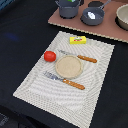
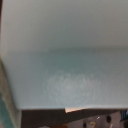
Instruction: Interact with the objects in diverse but meaningful ways.
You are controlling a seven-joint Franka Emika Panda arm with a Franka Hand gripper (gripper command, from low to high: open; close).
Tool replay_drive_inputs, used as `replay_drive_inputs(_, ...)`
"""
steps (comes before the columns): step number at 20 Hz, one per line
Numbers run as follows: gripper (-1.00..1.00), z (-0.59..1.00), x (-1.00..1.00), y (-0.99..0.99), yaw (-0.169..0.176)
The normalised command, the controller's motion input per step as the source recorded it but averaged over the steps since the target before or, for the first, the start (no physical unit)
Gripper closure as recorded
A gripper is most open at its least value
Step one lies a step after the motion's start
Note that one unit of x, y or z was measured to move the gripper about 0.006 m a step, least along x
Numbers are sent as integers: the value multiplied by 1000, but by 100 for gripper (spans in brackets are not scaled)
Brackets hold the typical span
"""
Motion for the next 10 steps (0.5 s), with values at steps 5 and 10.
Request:
replay_drive_inputs(5,100,-632,-168,-43,18)
replay_drive_inputs(10,100,-682,-98,-99,2)
